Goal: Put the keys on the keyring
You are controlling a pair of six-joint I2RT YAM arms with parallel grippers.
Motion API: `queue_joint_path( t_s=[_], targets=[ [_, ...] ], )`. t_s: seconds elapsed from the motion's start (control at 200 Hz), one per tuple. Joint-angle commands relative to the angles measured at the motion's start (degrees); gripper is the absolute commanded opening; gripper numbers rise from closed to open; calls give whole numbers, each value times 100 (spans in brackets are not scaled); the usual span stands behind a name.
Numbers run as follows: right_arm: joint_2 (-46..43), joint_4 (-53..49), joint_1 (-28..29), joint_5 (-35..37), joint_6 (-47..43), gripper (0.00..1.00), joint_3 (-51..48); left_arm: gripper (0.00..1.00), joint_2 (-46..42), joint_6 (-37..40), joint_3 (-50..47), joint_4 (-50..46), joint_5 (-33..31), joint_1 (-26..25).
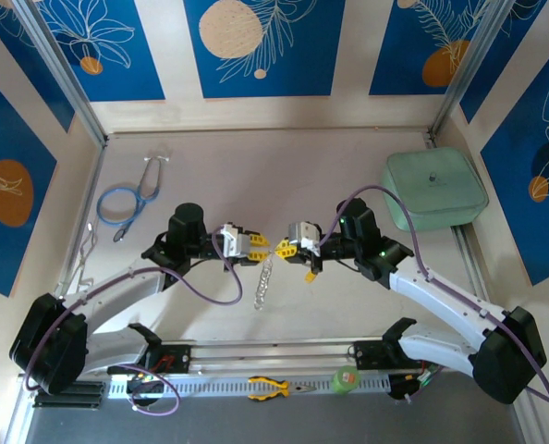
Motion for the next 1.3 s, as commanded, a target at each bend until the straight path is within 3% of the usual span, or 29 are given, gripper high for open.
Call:
queue_joint_path(
  t_s=[0.0,0.325,0.63,0.93,1.065,1.17,1.295],
  targets=[
    [-135,218,38,122,-105,0,-64,28,19,23,0,-145,340,11],
    [-20,269,182,151,-160,0,-47,26,79,-13,64,-60,407,1],
    [96,214,239,139,-212,0,-30,18,116,-75,64,40,415,-6],
    [196,194,282,227,-263,0,-13,18,122,-160,42,116,433,-6],
    [181,188,300,222,-259,0,-26,0,127,-159,48,112,433,-6],
    [102,48,291,392,-263,0,-55,0,28,-8,37,9,212,-9],
    [-212,-191,256,1103,-239,25,-208,0,-402,915,46,-543,-726,-181]
  ],
)
